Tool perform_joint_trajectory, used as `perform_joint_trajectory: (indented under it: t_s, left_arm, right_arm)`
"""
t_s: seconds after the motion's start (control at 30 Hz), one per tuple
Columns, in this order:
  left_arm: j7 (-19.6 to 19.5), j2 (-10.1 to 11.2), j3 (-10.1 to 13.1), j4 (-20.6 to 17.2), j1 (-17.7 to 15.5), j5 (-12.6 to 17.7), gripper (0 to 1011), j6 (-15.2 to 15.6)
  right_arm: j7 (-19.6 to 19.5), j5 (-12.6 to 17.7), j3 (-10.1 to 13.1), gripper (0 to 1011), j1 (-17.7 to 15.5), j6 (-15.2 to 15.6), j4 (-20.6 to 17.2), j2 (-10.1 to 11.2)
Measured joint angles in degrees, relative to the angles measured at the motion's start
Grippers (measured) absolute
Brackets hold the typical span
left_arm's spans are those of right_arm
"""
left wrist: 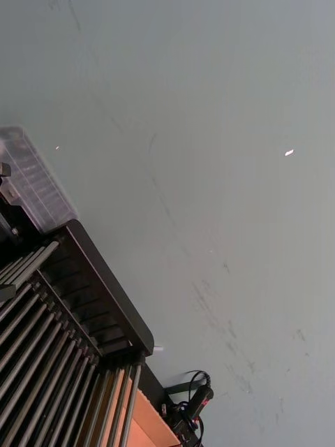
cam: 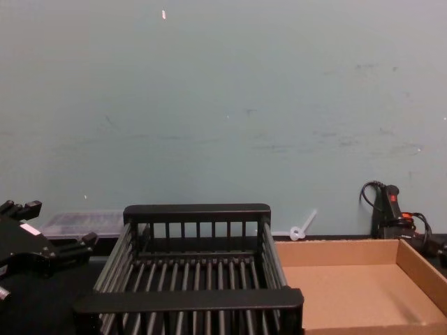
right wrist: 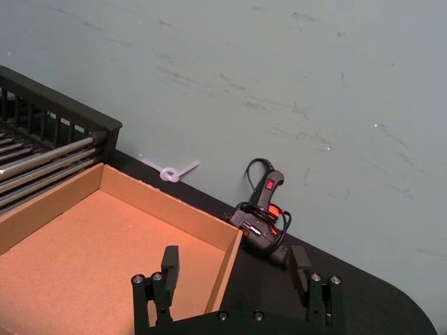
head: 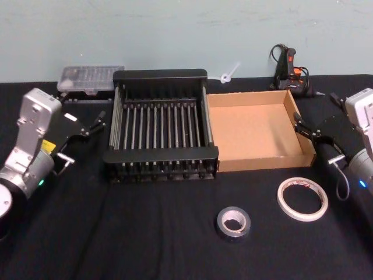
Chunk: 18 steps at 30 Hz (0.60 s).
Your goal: Pick up the white tape and place it into the black box , Pick up the silver tape and place it into the brown box.
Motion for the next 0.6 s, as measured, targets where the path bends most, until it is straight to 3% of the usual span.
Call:
perform_joint_trajectory:
  t_s: [0.6]
  left_arm:
    - [0.0,0.0,0.0,0.0,0.0,0.0,1002,0.0]
  right_arm:
    - [0.0,0.0,0.0,1000,0.0,0.0,0.0,0.0]
